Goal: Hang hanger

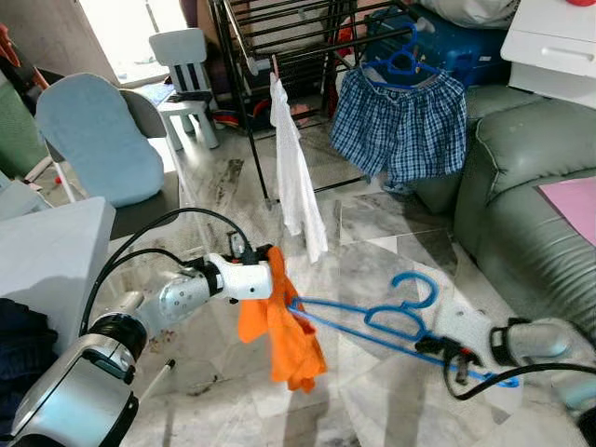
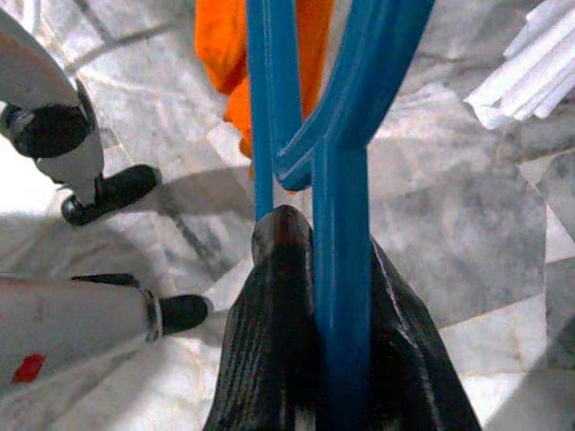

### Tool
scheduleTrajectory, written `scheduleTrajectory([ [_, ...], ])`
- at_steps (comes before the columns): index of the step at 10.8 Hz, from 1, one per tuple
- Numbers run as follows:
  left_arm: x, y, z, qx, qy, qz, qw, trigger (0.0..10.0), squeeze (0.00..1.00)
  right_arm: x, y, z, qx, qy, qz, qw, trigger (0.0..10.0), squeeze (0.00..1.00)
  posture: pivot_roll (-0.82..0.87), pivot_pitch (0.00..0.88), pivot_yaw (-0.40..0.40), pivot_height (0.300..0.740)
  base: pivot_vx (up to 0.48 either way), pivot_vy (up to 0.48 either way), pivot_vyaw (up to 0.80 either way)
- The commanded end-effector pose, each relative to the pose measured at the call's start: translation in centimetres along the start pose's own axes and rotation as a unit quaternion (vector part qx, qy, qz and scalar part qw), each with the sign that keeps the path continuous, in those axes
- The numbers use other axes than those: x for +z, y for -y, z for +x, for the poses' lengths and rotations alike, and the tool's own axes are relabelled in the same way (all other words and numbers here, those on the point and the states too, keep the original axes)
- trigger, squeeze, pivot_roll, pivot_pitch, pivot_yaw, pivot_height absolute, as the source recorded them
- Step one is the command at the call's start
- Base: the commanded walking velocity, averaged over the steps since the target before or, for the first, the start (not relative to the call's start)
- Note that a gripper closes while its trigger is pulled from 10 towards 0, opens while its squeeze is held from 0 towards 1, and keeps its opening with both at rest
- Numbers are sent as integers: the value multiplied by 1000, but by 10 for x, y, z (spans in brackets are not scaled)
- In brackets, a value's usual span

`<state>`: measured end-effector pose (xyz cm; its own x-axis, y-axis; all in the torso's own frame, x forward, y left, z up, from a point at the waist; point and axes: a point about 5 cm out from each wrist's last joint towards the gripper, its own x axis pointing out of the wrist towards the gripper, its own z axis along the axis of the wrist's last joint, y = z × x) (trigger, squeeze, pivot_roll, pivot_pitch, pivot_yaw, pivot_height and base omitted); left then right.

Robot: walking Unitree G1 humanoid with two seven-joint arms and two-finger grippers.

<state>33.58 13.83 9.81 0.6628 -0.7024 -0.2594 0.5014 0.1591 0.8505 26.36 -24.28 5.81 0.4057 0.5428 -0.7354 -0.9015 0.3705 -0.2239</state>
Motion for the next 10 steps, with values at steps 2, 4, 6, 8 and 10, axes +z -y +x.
scheduleTrajectory([
  [2,4,-13,-6,42,25,-31,998,10000,0,5,0,17,-40,17,29,999,10000,0,-143,0,150,740,0,0,0],
  [4,10,-11,-13,69,50,-49,995,10000,0,-2,-4,28,-63,8,69,996,10000,0,-133,0,148,740,0,0,0],
  [6,24,-11,-16,85,76,-56,992,10000,0,-8,-12,41,-54,-6,114,992,10000,0,-111,0,135,740,0,0,0],
  [8,15,-6,-20,83,38,-61,994,10000,0,-7,-17,44,-29,-9,103,994,10000,0,-106,0,134,740,0,0,0],
  [10,16,-10,-22,89,27,-69,993,10000,0,-35,-24,37,-23,-86,98,991,10000,0,-111,0,139,740,0,0,0],
])
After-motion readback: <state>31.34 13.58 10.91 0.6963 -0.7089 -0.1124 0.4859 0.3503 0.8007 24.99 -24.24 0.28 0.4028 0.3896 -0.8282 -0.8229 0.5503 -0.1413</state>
